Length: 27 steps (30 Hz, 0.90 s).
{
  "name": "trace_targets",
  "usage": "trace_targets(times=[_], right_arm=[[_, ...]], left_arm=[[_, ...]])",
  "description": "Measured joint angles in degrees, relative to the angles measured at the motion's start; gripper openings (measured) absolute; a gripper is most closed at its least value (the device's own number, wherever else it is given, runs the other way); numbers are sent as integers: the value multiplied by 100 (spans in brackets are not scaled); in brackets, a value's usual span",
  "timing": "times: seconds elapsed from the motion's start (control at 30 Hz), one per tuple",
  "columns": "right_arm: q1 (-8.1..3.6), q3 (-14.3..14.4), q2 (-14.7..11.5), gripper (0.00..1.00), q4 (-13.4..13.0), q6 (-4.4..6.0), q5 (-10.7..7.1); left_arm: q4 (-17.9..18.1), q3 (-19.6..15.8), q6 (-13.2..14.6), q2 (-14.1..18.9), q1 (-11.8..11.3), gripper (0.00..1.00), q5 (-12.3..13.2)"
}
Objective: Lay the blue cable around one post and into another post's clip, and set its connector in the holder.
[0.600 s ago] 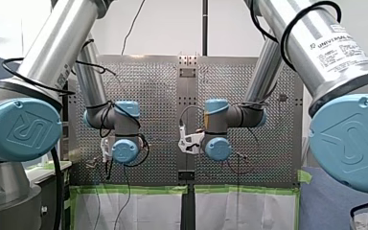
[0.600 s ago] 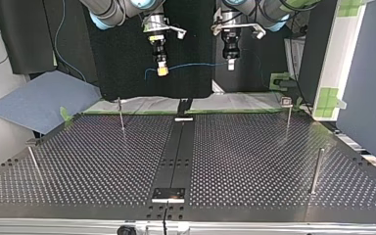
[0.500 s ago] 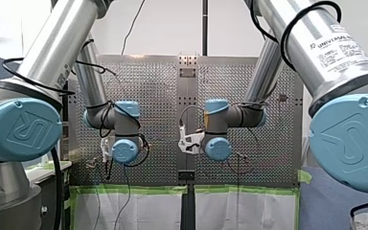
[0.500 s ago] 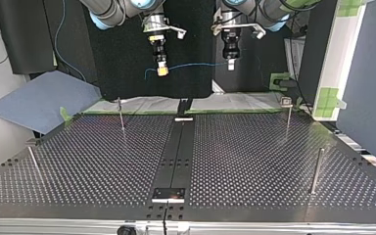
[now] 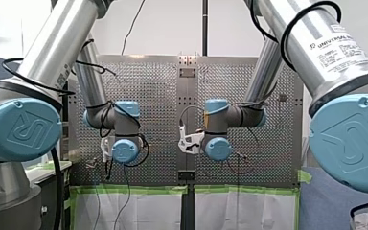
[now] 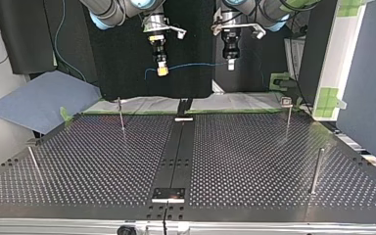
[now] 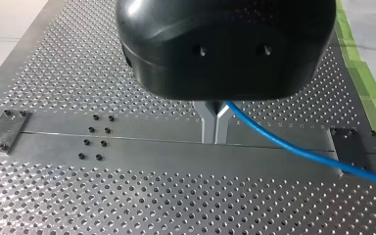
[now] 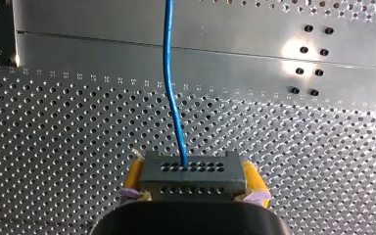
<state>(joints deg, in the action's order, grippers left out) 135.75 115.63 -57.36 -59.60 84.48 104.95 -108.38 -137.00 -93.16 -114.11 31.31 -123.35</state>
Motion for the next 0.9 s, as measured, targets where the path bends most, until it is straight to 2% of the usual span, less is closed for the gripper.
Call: trace_targets(times=[0.9], right_arm=[[0, 0, 0, 0, 0, 0, 0]], left_arm=[[0, 0, 0, 0, 0, 0, 0]])
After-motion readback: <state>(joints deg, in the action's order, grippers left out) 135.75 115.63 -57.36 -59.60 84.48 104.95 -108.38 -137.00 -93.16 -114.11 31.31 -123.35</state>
